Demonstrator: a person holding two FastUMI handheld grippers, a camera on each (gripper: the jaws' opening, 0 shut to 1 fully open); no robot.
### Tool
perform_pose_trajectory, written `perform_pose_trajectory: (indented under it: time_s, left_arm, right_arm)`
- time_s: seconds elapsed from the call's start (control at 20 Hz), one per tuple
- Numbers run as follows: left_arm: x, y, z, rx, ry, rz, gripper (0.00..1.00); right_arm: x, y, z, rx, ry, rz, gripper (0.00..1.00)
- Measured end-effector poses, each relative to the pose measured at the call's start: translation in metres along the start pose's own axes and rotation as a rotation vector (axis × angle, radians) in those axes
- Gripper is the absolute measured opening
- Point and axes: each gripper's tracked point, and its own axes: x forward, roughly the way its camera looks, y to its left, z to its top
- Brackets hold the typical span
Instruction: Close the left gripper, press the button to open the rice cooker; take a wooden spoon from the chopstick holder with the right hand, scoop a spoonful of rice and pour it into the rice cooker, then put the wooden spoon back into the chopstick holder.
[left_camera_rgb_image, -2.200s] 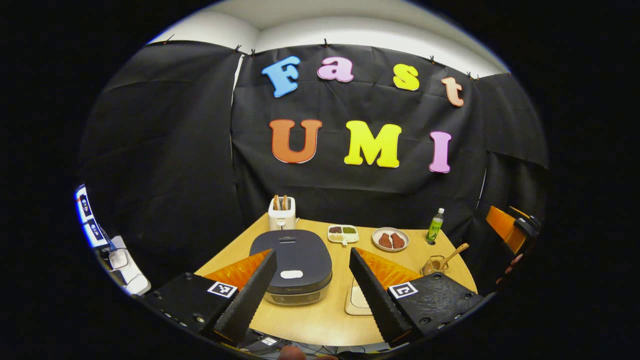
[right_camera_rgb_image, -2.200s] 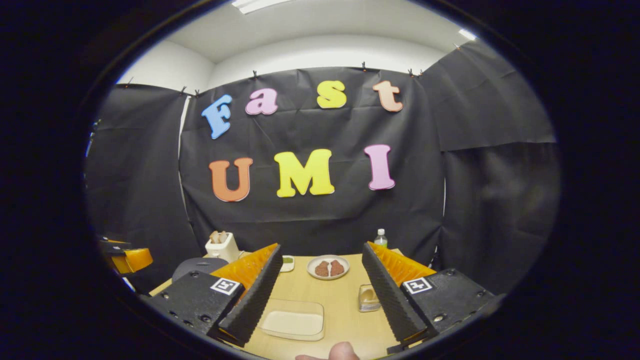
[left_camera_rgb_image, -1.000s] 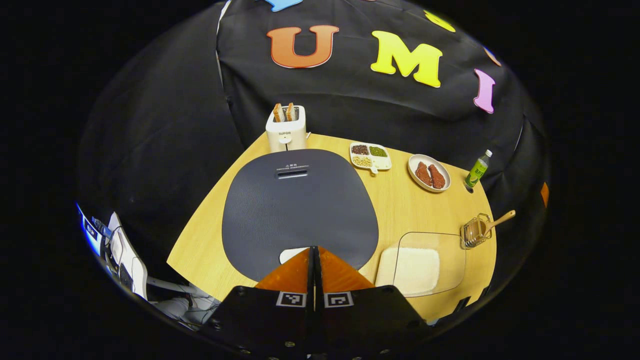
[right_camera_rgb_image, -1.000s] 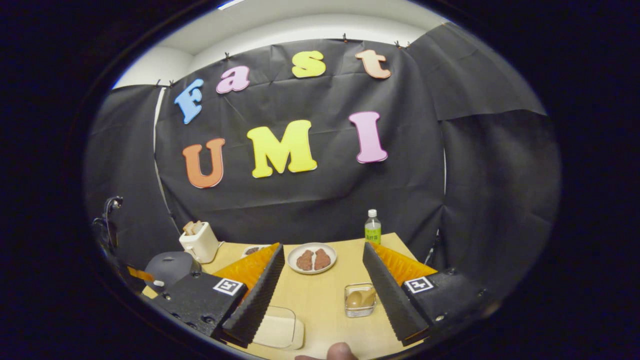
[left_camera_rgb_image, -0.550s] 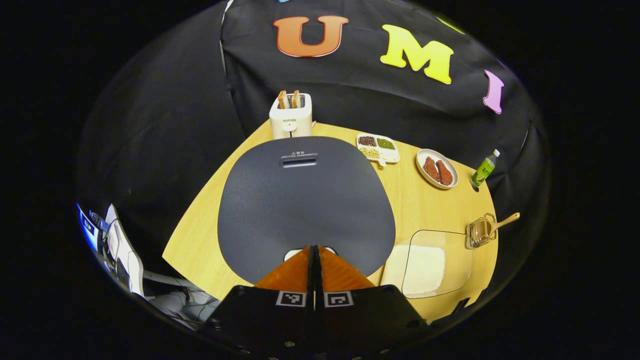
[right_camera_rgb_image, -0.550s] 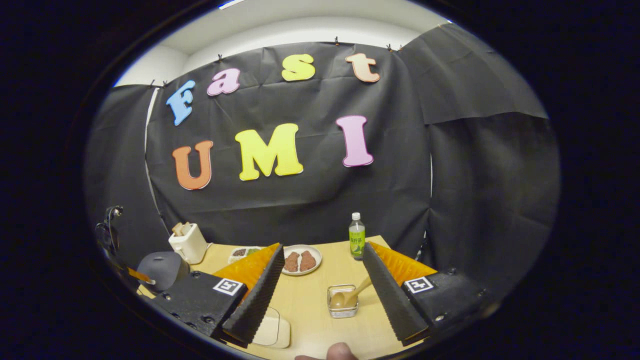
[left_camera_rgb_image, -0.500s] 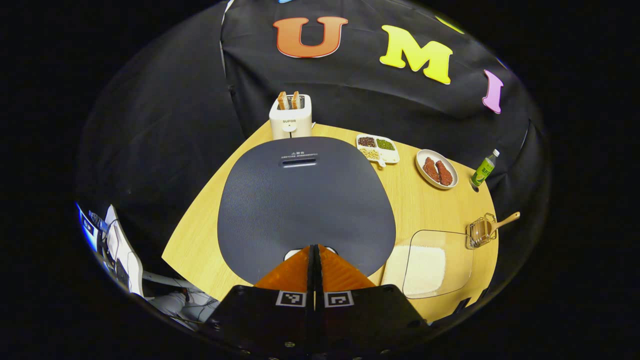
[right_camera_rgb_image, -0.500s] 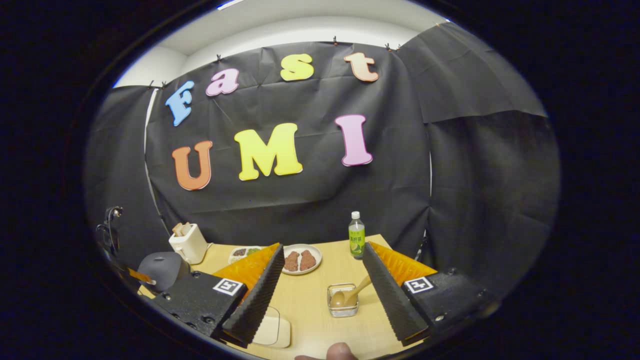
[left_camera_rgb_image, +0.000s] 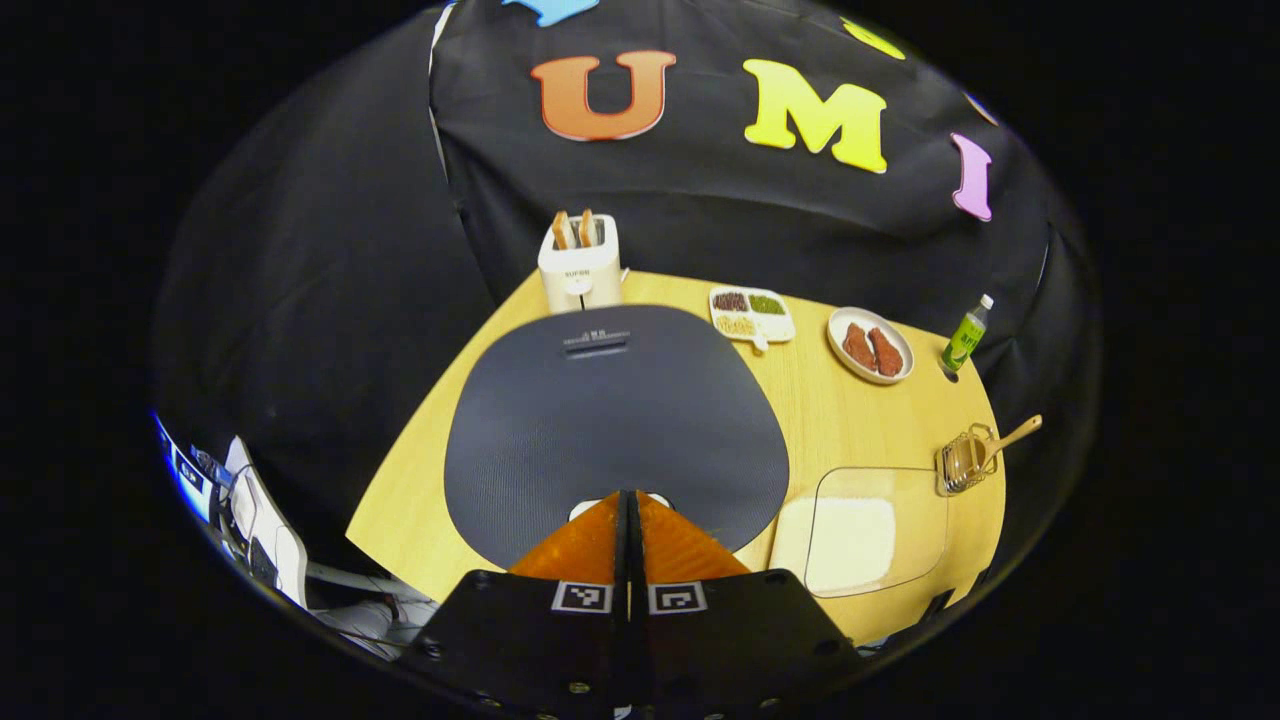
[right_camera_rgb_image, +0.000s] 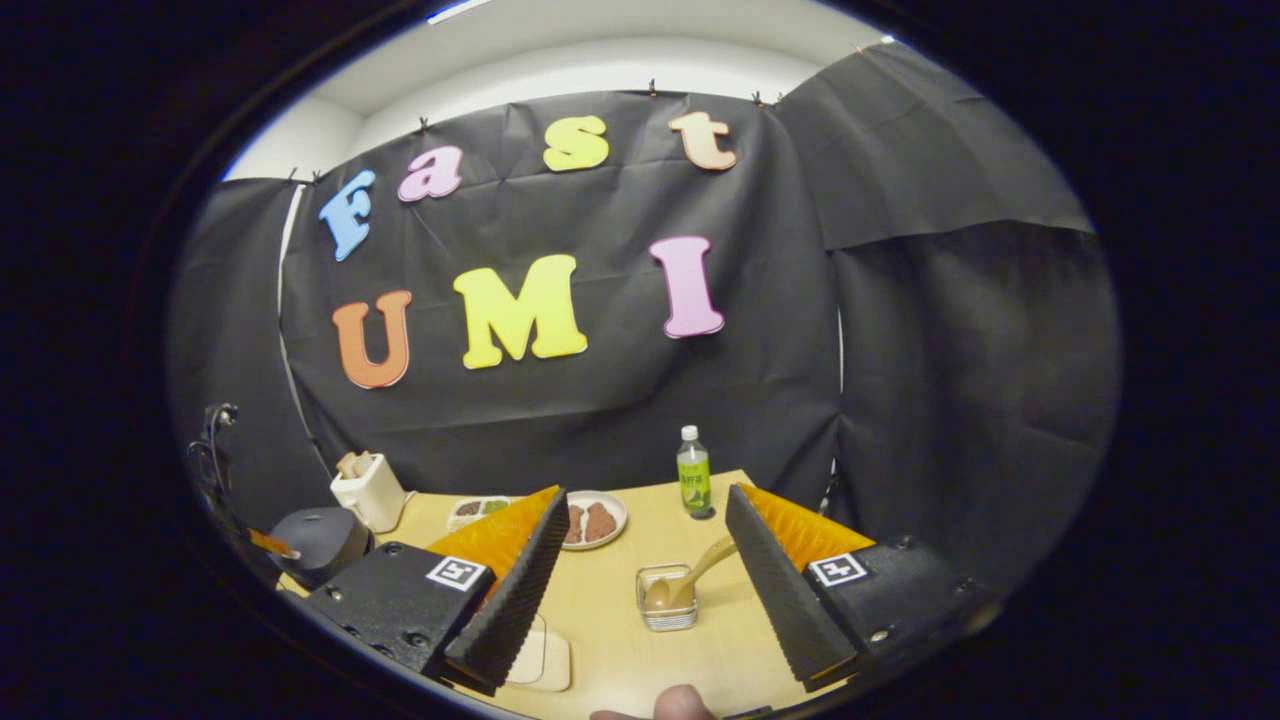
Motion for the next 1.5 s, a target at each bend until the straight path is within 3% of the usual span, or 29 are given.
perform_pose_trajectory:
  time_s: [0.25, 0.45, 0.8, 0.85, 1.0, 1.05, 1.1, 1.5]
  left_arm:
    - [-0.034, 0.009, 0.074, 0.012, -0.202, 0.031, 0.0]
    - [-0.05, 0.013, 0.126, -0.035, -0.375, 0.035, 0.01]
    - [-0.081, 0.004, 0.134, -0.055, -0.471, -0.001, 0.05]
    - [-0.084, 0.001, 0.131, -0.047, -0.472, -0.002, 0.14]
    - [-0.095, -0.008, 0.131, -0.026, -0.516, 0.002, 0.74]
    - [-0.096, -0.012, 0.131, -0.025, -0.526, 0.002, 0.81]
    - [-0.099, -0.018, 0.13, -0.023, -0.534, -0.004, 0.98]
    - [-0.129, -0.056, 0.115, -0.027, -0.589, -0.068, 0.98]
  right_arm:
    - [-0.009, 0.006, 0.005, -0.002, -0.009, 0.003, 0.97]
    - [-0.018, 0.009, 0.018, -0.024, -0.036, 0.01, 1.0]
    - [-0.022, 0.003, 0.022, -0.035, -0.055, 0.014, 1.0]
    - [-0.022, 0.001, 0.021, -0.036, -0.057, 0.014, 1.0]
    - [-0.02, 0.001, 0.014, -0.048, -0.055, 0.022, 1.0]
    - [-0.018, 0.0, 0.009, -0.049, -0.047, 0.025, 1.0]
    - [-0.016, -0.001, 0.005, -0.053, -0.038, 0.026, 1.0]
    - [0.01, -0.019, -0.041, -0.066, 0.043, 0.031, 1.0]
